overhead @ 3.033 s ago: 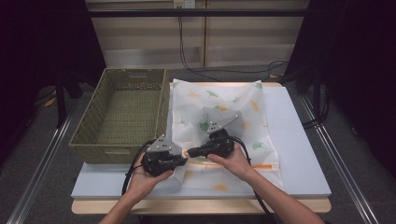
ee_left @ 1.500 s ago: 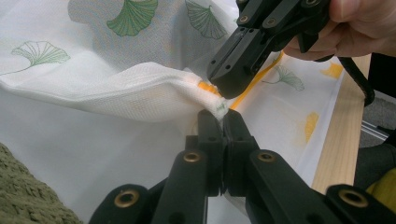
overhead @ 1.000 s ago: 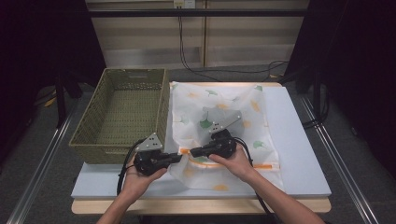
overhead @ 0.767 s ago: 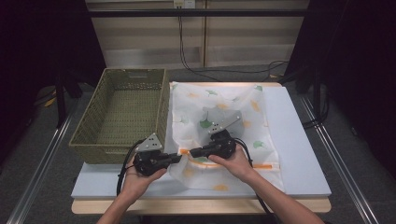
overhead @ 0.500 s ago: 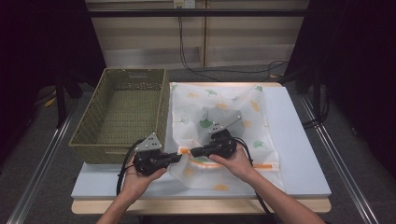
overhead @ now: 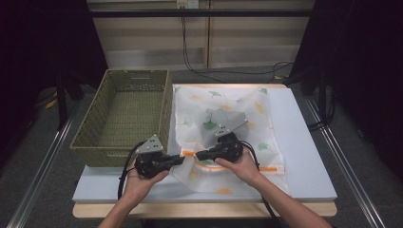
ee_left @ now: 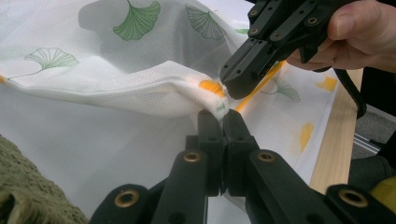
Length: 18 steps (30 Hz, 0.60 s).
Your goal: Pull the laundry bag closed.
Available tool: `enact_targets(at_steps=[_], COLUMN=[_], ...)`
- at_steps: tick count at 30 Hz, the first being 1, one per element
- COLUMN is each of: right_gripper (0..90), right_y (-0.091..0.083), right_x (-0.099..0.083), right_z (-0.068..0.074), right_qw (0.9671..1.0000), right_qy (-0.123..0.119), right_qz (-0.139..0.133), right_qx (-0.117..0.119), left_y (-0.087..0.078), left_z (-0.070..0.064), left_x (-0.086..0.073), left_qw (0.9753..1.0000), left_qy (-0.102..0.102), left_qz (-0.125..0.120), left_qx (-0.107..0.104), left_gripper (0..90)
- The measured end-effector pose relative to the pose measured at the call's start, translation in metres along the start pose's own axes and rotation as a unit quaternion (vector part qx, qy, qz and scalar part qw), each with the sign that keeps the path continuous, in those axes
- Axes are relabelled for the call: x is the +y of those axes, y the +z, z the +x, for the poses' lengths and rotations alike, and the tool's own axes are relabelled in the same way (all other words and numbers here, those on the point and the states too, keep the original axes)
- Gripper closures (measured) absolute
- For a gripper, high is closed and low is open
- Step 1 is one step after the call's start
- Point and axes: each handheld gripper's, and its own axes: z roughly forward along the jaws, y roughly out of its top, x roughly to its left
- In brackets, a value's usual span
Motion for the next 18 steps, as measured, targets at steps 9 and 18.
enact_targets(at_steps=[9, 18], right_gripper=[90.0, 90.0], right_y=[-0.0015, -0.0031], right_x=[-0.0038, -0.0047], right_z=[-0.0047, -0.0052], right_qw=[1.0000, 0.9999], right_qy=[0.005, 0.007], right_qz=[0.002, 0.005], right_qx=[-0.002, -0.007], left_y=[-0.0031, -0.0053], left_z=[0.0031, 0.0040], left_x=[-0.0015, -0.0017], left_qw=[1.0000, 1.0000], left_qy=[-0.001, -0.003], left_qz=[-0.003, -0.003], left_qx=[0.000, 0.006], left_gripper=[88.1, 88.0])
